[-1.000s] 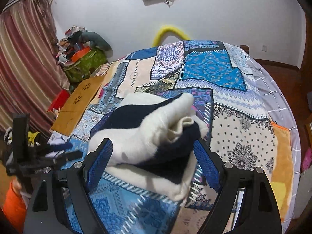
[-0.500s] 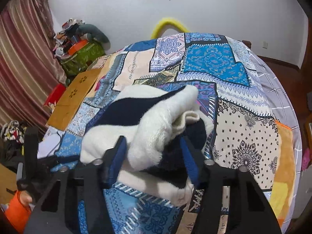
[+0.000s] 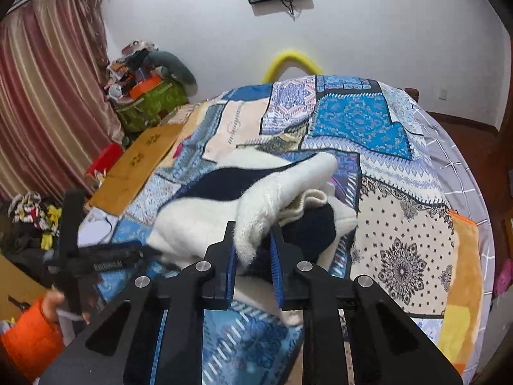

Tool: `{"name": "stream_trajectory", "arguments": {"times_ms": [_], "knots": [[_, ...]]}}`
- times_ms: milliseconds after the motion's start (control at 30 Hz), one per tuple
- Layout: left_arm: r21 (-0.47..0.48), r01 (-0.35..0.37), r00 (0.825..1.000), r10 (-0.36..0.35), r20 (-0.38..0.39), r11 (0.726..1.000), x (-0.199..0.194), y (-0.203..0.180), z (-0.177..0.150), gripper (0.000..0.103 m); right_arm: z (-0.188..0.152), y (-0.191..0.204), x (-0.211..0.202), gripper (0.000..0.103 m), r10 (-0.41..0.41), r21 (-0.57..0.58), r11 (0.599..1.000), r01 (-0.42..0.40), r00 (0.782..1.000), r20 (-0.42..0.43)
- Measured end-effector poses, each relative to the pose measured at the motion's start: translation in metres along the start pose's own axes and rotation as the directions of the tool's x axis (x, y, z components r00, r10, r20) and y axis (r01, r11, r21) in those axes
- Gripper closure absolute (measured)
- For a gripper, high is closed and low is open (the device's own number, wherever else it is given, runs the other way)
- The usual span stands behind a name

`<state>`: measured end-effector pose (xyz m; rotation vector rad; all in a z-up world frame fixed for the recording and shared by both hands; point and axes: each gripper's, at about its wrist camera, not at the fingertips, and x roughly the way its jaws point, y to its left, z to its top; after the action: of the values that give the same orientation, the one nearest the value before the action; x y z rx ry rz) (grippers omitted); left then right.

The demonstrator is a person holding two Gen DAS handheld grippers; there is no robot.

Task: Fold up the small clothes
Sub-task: 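Grasp the sweater bundle edges with both grippers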

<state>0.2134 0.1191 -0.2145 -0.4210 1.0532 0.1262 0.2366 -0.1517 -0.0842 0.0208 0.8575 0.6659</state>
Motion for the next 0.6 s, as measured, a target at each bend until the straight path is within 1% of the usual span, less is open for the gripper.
{"name": "stream_trajectory", "arguments": {"times_ms": [67, 133, 200, 367, 467, 533, 600], "knots": [[0.002, -0.004, 1.0, 0.004, -0.001, 1.0, 0.0, 0.0, -0.001, 0.032, -0.008, -0.006, 0.004, 0.087, 0.005, 0.017, 1.0, -0.005, 1.0, -0.015], [0.019, -0.024, 1.0, 0.024, -0.005, 1.0, 0.002, 0.001, -0.003, 0.032, -0.019, -0.014, 0.011, 0.087, 0.016, 0.047, 0.999, -0.014, 0.999, -0.042], [0.025, -0.04, 0.999, 0.041, -0.012, 0.999, 0.005, 0.004, -0.004, 0.029, -0.029, -0.02, 0.016, 0.088, 0.015, 0.062, 0.998, -0.011, 0.998, -0.064], [0.023, -0.047, 0.998, 0.048, -0.031, 0.999, 0.006, 0.01, -0.007, 0.028, -0.048, -0.028, 0.023, 0.088, 0.021, 0.086, 0.996, -0.013, 0.995, -0.102], [0.054, -0.073, 0.996, 0.076, -0.04, 0.996, 0.003, 0.008, -0.006, 0.028, -0.051, -0.025, 0.019, 0.086, 0.008, 0.06, 0.998, -0.002, 0.994, -0.106], [0.093, -0.108, 0.994, 0.111, -0.023, 0.99, -0.005, 0.004, -0.005, 0.028, -0.05, -0.024, 0.015, 0.086, 0.0, 0.051, 0.999, 0.006, 0.995, -0.098], [0.119, -0.126, 0.992, 0.127, 0.002, 0.985, -0.016, 0.002, -0.003, 0.028, -0.046, -0.023, 0.007, 0.083, -0.007, 0.045, 0.999, 0.011, 0.996, -0.09]]}}
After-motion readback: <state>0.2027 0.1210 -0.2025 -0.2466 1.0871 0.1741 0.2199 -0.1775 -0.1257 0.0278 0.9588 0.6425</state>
